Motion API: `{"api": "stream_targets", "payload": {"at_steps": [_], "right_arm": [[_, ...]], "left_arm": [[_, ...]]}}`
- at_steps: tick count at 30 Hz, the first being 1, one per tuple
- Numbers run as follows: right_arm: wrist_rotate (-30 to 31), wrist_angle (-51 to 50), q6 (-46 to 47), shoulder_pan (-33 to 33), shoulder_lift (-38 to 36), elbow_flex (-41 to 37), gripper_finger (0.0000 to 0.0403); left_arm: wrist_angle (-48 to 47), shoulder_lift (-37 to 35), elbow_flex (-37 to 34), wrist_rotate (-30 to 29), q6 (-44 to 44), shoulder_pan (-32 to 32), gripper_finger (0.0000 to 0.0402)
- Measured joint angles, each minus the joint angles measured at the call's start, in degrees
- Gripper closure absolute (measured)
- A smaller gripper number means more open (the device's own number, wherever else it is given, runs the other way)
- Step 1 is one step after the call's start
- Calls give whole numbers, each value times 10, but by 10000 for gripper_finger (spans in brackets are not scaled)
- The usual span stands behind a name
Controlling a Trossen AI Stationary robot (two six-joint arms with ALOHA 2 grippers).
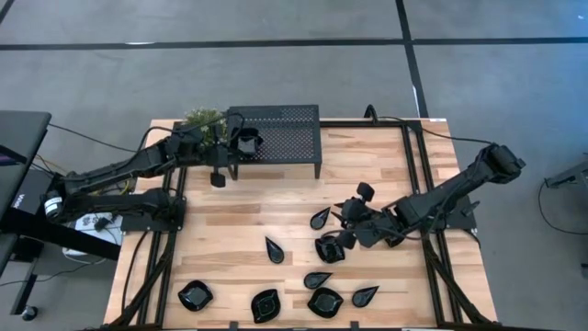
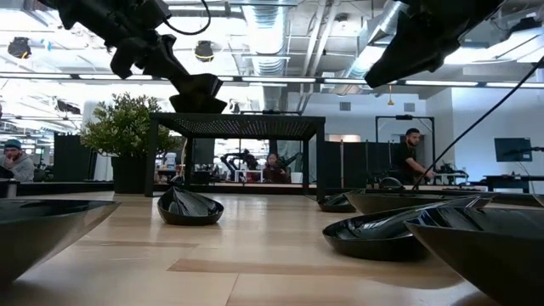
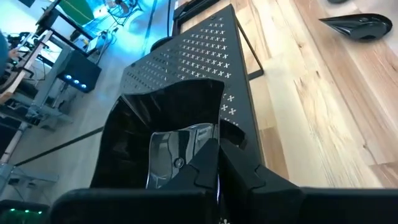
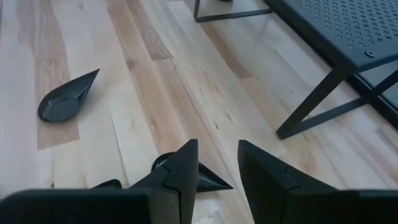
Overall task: Pick & Place Mini shaped plates
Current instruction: Stack the distorted square plate on top of the distorted square plate on the shelf, then put the leaf shaped plate on the shelf
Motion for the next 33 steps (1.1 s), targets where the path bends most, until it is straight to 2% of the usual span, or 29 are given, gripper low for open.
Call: {"api": "stream_targets", "payload": {"at_steps": [4,11,16,19,23,25,29,33], "right_arm": [[-4,0,0,3,0,0,294],[-9,-1,-4,2,0,0,294],[-9,-1,-4,2,0,0,294],[-9,1,-4,2,0,0,294],[-9,23,-4,-5,0,0,294],[-9,32,-4,-13,0,0,294],[-9,43,-4,-32,0,0,294],[-9,44,14,-44,0,0,294]], "left_arm": [[5,0,0,-12,-14,0,380],[8,0,0,-29,-16,-3,319],[26,0,0,-31,-42,-31,287],[45,0,0,-11,-70,-70,281],[65,0,1,94,-134,-148,280],[66,0,1,123,-176,-193,279],[68,12,1,129,-264,-285,279],[88,52,-8,129,-311,-367,279]]}}
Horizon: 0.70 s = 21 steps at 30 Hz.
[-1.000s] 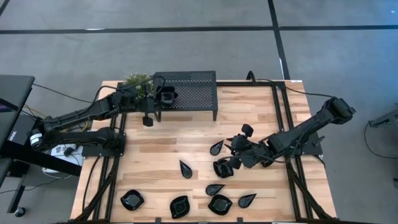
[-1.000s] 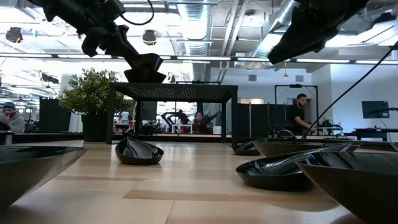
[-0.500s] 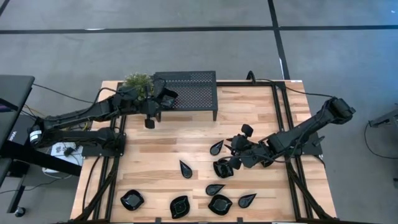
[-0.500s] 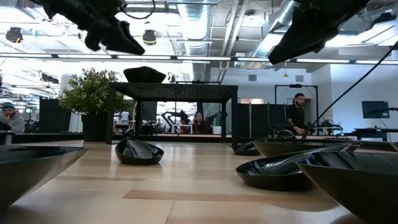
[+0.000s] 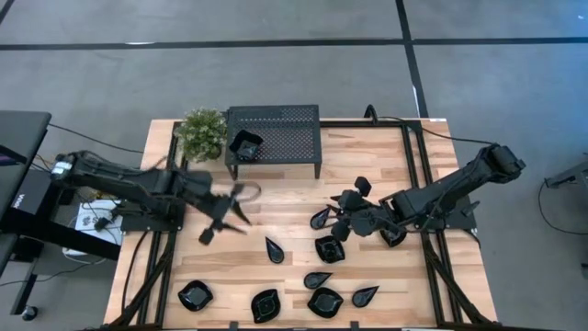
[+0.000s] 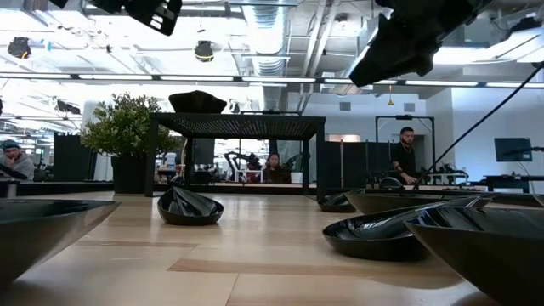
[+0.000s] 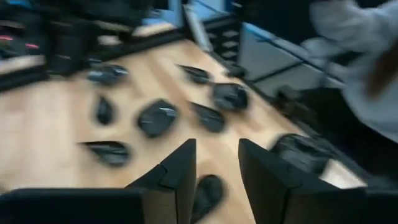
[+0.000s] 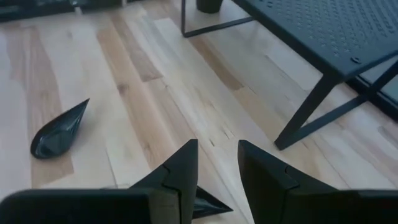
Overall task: Pick & Place Mini shaped plates
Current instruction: Put the leaf shaped plate on the shelf
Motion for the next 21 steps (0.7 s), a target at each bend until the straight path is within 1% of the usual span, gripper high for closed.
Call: {"api": "stream_targets", "payload": {"at_steps": [3,5,8,11,14,21], "right_arm": [[-1,0,21,-4,0,0,294],[-1,0,22,-4,0,0,294],[-9,-2,22,-4,0,0,294],[-40,-2,22,-4,0,0,294],[-46,-2,21,-4,0,0,294],[-45,-2,18,-4,3,0,294]], "left_arm": [[66,42,-35,0,0,-46,279],[105,71,-51,-17,15,-65,279],[124,98,-54,-87,25,-74,279],[123,106,-54,-165,25,-72,279],[127,106,-54,-217,25,-72,279],[128,105,-54,-221,25,-72,279]]}}
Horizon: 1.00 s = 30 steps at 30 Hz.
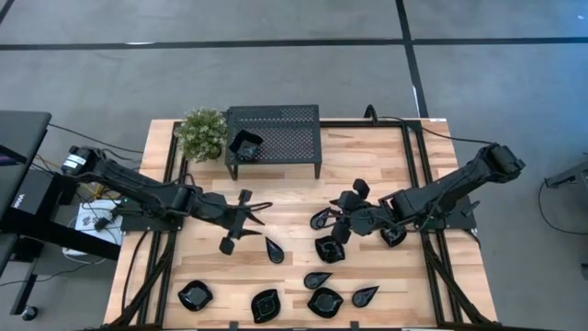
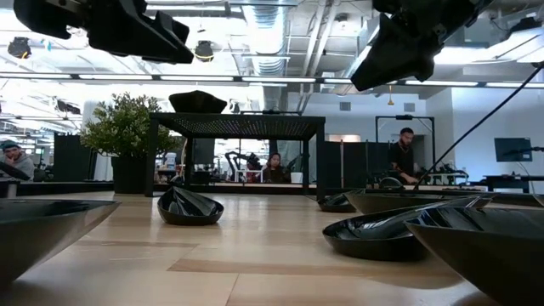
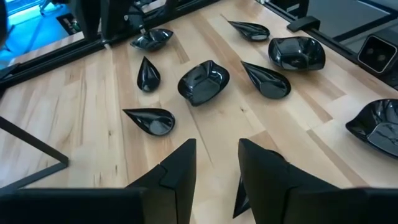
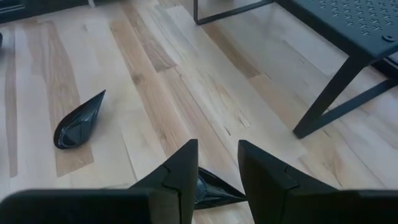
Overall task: Pick & Place Mini shaped plates
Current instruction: Put the leaf shaped plate on the shelf
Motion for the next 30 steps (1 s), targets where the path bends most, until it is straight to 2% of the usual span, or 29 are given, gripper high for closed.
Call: {"api": "stream_targets", "payload": {"at_steps": [11,16,19,30], "right_arm": [[-18,1,-27,-11,59,2,294],[-128,5,-27,-29,69,21,294],[-190,8,8,-31,69,22,294],[-200,-21,71,-12,69,22,294]], "left_arm": [[8,0,0,0,0,0,279],[9,0,0,0,0,0,279],[14,0,-2,0,-4,0,279],[16,0,-3,0,-34,0,279]]}}
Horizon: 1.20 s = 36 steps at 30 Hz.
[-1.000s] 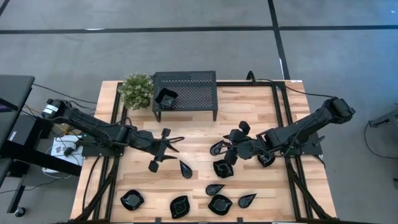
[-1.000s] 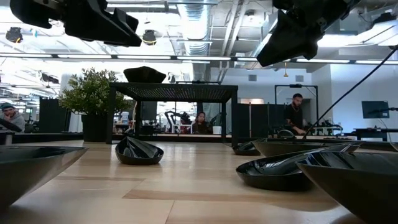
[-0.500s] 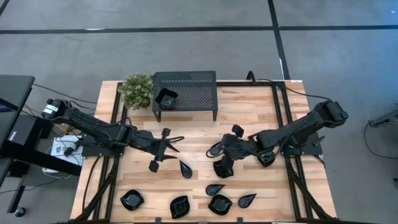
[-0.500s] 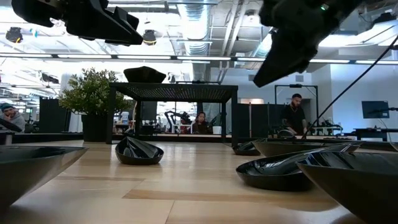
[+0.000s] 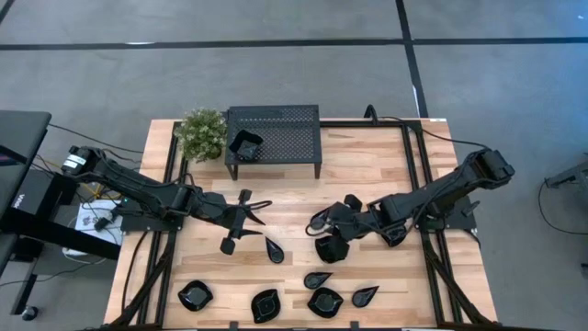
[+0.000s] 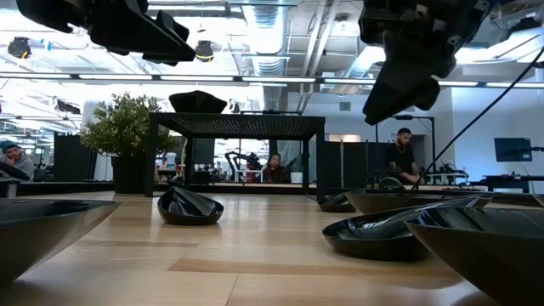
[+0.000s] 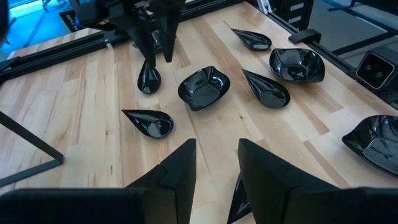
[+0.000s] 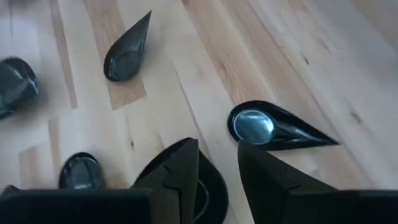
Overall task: Pick & Place Mini shaped plates
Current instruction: Put the leaf shaped plate on the shelf
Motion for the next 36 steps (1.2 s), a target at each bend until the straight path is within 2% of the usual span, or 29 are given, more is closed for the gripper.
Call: {"api": "stream_targets", "payload": {"at_steps": [7,17,21,26,32,36], "right_arm": [[-10,-1,115,-1,0,0,294],[-11,39,103,19,0,0,296],[-11,74,92,33,0,0,309],[-10,123,78,41,17,6,330],[-54,109,9,33,95,85,333],[-76,34,-31,32,141,157,333]], "left_arm": [[0,0,0,0,-15,0,279],[12,0,0,0,-15,0,279],[51,0,0,0,-15,0,279],[74,0,0,-29,-14,0,279],[90,0,0,-37,-2,11,279],[90,0,0,-37,16,22,279]]}}
